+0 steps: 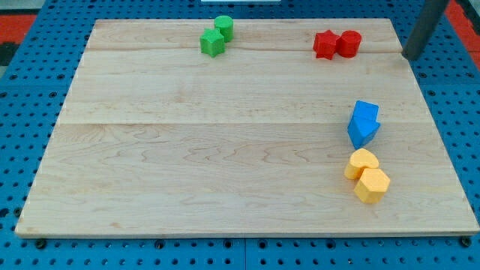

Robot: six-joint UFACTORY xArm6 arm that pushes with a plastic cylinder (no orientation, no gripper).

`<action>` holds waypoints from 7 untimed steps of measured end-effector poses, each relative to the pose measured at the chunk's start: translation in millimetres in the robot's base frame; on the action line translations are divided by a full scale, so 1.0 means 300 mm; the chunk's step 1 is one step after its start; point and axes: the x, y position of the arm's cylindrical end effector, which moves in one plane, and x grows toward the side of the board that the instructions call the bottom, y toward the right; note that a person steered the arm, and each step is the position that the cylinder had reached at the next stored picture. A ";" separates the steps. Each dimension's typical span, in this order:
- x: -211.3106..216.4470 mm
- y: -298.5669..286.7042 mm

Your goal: Place the red circle top left to the blue cube

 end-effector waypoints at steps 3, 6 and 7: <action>0.001 -0.296; 0.201 -0.306; 0.042 -0.303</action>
